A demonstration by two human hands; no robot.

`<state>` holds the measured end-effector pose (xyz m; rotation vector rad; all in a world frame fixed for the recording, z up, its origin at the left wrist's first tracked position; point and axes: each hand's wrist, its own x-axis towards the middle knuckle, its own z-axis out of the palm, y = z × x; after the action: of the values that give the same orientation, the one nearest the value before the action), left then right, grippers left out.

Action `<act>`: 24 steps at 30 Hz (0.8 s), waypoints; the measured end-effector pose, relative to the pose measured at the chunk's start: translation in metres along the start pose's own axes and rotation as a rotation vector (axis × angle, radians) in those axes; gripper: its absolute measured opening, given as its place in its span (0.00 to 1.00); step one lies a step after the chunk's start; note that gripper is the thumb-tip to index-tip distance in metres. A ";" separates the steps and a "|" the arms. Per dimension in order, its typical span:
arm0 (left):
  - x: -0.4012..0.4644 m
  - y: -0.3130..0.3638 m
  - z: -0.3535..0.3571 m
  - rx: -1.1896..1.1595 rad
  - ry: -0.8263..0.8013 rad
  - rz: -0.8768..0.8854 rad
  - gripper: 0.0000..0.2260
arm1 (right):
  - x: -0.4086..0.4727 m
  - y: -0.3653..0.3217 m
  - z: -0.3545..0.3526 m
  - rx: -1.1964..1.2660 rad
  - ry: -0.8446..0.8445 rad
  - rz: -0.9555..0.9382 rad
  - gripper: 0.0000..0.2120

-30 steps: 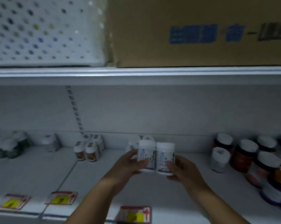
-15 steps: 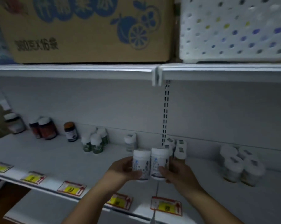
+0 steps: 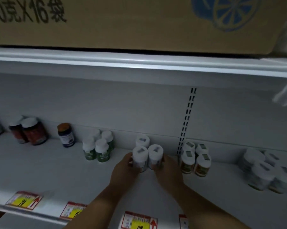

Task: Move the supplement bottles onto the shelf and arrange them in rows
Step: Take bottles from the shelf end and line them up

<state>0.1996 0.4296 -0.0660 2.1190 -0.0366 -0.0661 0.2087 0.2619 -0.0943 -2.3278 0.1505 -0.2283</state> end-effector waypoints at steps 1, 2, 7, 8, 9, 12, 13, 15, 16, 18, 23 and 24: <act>0.002 0.000 0.000 -0.005 0.001 0.008 0.13 | 0.005 -0.001 0.003 -0.023 -0.001 0.003 0.22; 0.004 -0.001 0.000 -0.013 0.000 0.007 0.12 | 0.009 -0.003 0.004 -0.039 -0.004 0.013 0.23; 0.003 0.004 0.001 -0.066 -0.025 -0.023 0.23 | 0.019 -0.009 0.004 -0.143 -0.015 0.090 0.25; 0.001 0.007 0.000 -0.047 -0.059 0.001 0.27 | 0.020 -0.010 0.004 -0.190 -0.016 0.096 0.25; 0.001 0.007 -0.001 -0.019 -0.111 0.034 0.31 | 0.021 -0.012 0.004 -0.223 -0.017 0.099 0.26; 0.000 0.011 -0.013 0.107 -0.182 0.108 0.34 | 0.022 -0.014 0.001 -0.285 -0.051 0.125 0.30; 0.000 0.009 -0.018 0.142 -0.153 0.132 0.31 | 0.020 -0.016 -0.003 -0.318 -0.072 0.118 0.31; 0.000 0.014 -0.032 0.257 -0.097 0.114 0.35 | 0.009 -0.019 -0.015 -0.400 -0.117 0.033 0.30; 0.001 0.020 -0.039 0.333 -0.073 0.140 0.36 | 0.000 -0.022 -0.025 -0.435 -0.143 -0.027 0.29; 0.003 0.038 -0.048 0.476 -0.096 0.250 0.35 | -0.021 -0.028 -0.046 -0.469 -0.195 -0.153 0.29; 0.007 0.095 -0.032 0.870 -0.271 0.517 0.51 | -0.064 -0.029 -0.111 -0.585 -0.235 -0.371 0.34; 0.006 0.106 -0.023 0.905 -0.298 0.543 0.53 | -0.071 -0.025 -0.126 -0.634 -0.261 -0.348 0.33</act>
<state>0.2072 0.3932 0.0363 2.8881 -0.9722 -0.0428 0.1142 0.2031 0.0015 -2.9803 -0.3675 -0.0437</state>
